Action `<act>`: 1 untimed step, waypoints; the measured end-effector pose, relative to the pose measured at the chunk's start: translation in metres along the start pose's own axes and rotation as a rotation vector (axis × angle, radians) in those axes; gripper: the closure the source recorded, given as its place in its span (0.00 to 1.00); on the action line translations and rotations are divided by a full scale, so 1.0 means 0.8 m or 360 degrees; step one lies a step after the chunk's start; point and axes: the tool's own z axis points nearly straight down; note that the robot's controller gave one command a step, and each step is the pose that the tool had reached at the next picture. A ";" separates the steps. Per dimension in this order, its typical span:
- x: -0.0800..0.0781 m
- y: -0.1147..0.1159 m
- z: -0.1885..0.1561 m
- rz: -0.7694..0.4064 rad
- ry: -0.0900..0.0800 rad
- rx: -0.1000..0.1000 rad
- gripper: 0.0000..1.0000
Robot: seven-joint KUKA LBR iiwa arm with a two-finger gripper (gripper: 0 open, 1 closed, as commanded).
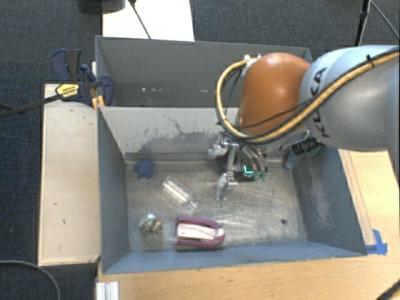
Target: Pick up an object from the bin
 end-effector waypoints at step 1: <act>-0.002 -0.107 0.126 -0.0053 -0.0019 -0.0002 0.00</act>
Offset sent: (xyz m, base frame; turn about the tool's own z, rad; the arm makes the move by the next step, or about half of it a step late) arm -0.0002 -0.0830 -0.1007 -0.0392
